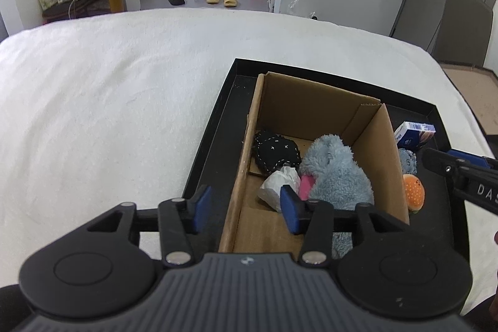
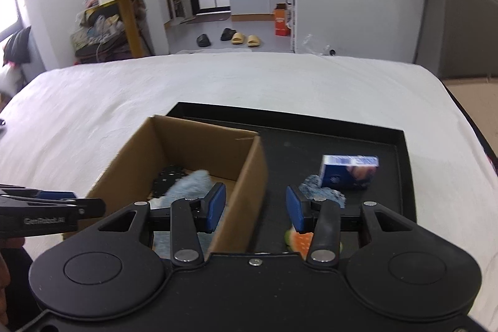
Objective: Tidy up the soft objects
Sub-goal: 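Grasp the burger plush on the tray with the right tool, then lift the burger plush into the box with the right tool and release, then grasp the small blue denim plush with the right tool, then carry the blue denim plush into the box with the right tool and release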
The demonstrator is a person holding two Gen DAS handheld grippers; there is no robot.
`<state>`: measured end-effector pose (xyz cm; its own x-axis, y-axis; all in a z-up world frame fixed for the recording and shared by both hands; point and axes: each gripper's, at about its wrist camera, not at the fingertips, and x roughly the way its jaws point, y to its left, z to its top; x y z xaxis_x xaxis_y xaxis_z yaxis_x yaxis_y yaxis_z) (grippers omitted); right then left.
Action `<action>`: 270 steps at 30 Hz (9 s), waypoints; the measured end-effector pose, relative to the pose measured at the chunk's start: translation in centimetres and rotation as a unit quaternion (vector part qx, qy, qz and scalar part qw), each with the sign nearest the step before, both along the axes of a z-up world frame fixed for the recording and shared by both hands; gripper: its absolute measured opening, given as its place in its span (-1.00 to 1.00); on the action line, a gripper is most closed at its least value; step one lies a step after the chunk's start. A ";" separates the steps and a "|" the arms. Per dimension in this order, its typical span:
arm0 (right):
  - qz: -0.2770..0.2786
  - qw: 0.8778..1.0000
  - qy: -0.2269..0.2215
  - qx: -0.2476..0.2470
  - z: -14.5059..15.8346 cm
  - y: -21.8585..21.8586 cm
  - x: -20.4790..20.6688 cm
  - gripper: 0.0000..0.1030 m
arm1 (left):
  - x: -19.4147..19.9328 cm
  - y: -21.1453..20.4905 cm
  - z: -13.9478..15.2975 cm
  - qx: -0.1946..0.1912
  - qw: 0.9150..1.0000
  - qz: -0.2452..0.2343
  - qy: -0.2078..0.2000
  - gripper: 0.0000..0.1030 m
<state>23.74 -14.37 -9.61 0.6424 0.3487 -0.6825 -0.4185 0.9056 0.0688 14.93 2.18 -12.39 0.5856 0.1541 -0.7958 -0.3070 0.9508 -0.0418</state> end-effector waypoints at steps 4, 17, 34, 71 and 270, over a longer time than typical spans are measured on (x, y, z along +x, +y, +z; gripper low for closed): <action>-0.014 1.000 0.008 0.012 -1.0 -1.2 0.6 -0.16 | 0.3 -0.4 0.0 0.017 1.000 0.006 0.005 0.08; -0.079 0.995 0.036 0.039 -6.0 -3.9 1.7 0.28 | 1.8 -2.4 -1.0 0.080 0.996 0.000 0.033 0.33; -0.098 0.992 0.083 0.004 -10.1 -3.9 3.9 0.13 | 2.3 -3.9 -1.0 0.132 0.990 0.009 0.049 0.34; -0.121 0.992 0.033 0.027 -0.2 -3.6 -0.6 -0.34 | 0.0 -1.7 1.5 0.092 0.994 -0.020 0.050 0.34; 0.007 0.996 0.077 0.038 0.3 8.0 -2.7 -0.41 | 0.8 3.3 -1.5 -0.087 0.991 -0.042 0.088 -0.73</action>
<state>21.04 -6.37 -9.30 0.5262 0.4113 -0.7443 -0.4098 0.8896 0.2018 15.71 5.48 -13.93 0.4400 -0.0385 -0.8972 -0.2445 0.9562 -0.1610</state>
